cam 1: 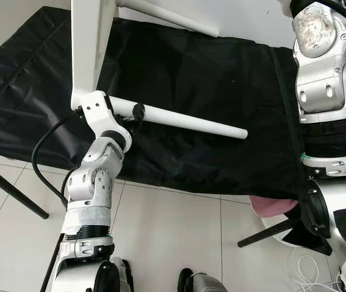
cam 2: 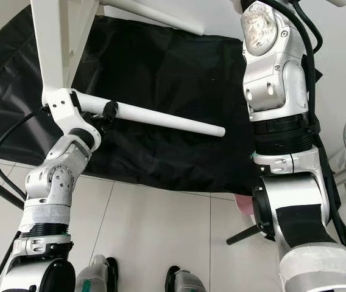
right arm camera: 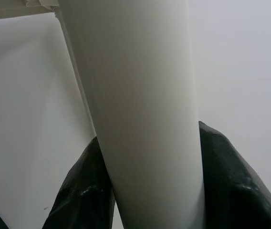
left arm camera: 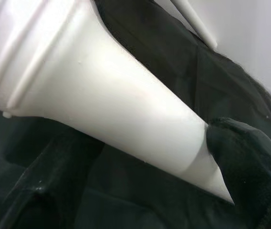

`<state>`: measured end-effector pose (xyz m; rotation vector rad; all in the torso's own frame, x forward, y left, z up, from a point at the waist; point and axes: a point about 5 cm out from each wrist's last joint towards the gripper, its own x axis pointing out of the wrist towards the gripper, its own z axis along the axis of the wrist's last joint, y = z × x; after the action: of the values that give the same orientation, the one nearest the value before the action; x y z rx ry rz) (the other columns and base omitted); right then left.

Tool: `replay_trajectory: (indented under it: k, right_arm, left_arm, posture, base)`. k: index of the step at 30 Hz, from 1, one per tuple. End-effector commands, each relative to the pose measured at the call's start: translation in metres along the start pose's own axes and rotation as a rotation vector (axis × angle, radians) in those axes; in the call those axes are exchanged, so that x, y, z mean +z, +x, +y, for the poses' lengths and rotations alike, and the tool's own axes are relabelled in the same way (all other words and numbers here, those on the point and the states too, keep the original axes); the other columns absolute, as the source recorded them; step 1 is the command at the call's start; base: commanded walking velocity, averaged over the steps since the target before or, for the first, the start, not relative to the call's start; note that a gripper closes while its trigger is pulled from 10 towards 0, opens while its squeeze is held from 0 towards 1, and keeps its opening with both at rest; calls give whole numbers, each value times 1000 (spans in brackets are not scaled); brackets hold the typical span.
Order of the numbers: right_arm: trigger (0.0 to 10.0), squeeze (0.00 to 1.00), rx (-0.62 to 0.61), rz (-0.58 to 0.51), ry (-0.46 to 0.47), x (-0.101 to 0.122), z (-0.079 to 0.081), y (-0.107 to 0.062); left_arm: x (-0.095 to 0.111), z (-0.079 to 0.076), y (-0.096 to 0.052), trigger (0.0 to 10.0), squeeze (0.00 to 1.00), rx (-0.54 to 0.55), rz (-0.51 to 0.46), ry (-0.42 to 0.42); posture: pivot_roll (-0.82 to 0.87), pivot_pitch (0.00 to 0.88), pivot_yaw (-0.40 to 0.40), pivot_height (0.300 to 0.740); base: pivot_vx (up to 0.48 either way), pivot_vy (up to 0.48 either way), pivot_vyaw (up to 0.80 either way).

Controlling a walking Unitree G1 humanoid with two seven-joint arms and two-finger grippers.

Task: Building children table

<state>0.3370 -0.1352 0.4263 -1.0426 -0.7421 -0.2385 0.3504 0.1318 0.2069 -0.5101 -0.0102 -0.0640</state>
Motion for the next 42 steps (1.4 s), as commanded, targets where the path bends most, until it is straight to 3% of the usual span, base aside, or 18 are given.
replay_trajectory:
  k: [1, 3, 4, 5, 14, 15, 16, 17, 23, 27, 28, 32, 35, 36, 38, 40, 42]
  right_arm:
    - [0, 0, -175, 134, 150, -28, -34, -4]
    - [0, 0, -169, 139, 163, -29, -33, -3]
    - [0, 0, -169, 139, 163, -29, -33, -3]
    - [0, 0, -165, 145, 165, -29, -32, -3]
    - [0, 0, -159, 163, 176, -30, -30, -5]
    - [0, 0, -160, 163, 177, -30, -30, -4]
    - [0, 0, -160, 163, 177, -30, -30, -4]
    - [0, 0, -162, 166, 178, -30, -30, -4]
    - [0, 0, -160, 168, 188, -30, -27, -2]
    - [0, 0, -170, 164, 182, -30, -27, -2]
    - [10000, 0, -174, 164, 180, -30, -28, -2]
    - [10000, 0, -178, 167, 183, -32, -28, -2]
    - [10000, 0, -207, 170, 197, -36, -29, -5]
    - [10000, 0, -207, 170, 197, -36, -29, -5]
    - [10000, 0, -247, 182, 214, -41, -29, -9]
    - [10000, 0, -247, 182, 214, -41, -29, -9]
    - [10000, 0, -269, 223, 229, -55, -22, -17]
  left_arm:
    - [3, 17, 0, 10000, 0, 250, -17, -28]
    - [4, 6, 11, 10000, 0, 227, -17, -149]
    - [4, 6, 11, 10000, 0, 227, -17, -149]
    - [4, -4, 18, 10000, 0, 214, -8, -250]
    - [4, -10, 26, 10000, 0, 221, 6, -390]
    - [5, -13, 27, 7333, 0, 212, 5, -415]
    - [5, -13, 27, 7333, 0, 212, 5, -415]
    - [7, -18, 28, 0, 0, 183, -6, -437]
    - [12, -29, 27, 0, 0, 116, -27, -460]
    - [32, -35, 26, 0, 0, 88, -73, -422]
    - [44, -38, 26, 0, 0, 61, -104, -398]
    - [62, -42, 27, 0, 0, 23, -139, -370]
    - [103, -49, 28, 0, 0, -48, -230, -296]
    - [103, -49, 28, 0, 0, -48, -230, -296]
    - [133, -56, 25, 0, 0, -101, -298, -247]
    - [133, -56, 25, 0, 0, -101, -298, -247]
    - [170, -66, 19, 0, 0, -163, -390, -203]
  posture:
    - [-31, 143, -8, 740]
    - [-33, 139, -8, 740]
    - [-33, 139, -8, 740]
    - [-40, 135, -6, 740]
    - [-39, 138, -2, 740]
    - [-40, 138, -1, 740]
    - [-40, 138, -1, 740]
    - [-37, 139, -1, 740]
    - [-34, 141, 1, 740]
    - [-26, 142, -2, 740]
    - [-18, 145, -2, 740]
    - [-11, 150, 0, 740]
    - [-2, 156, -7, 740]
    - [-2, 156, -7, 740]
    - [10, 156, -14, 740]
    - [10, 156, -14, 740]
    - [30, 153, -24, 740]
  base:
    - [0, 0, 0]
    - [0, 0, 0]
    - [0, 0, 0]
    - [0, 0, 0]
    - [0, 0, 0]
    - [0, 0, 0]
    - [0, 0, 0]
    - [0, 0, 0]
    - [0, 0, 0]
    - [0, 0, 0]
    - [0, 0, 0]
    - [0, 0, 0]
    - [0, 0, 0]
    - [0, 0, 0]
    - [0, 0, 0]
    - [0, 0, 0]
    - [0, 0, 0]
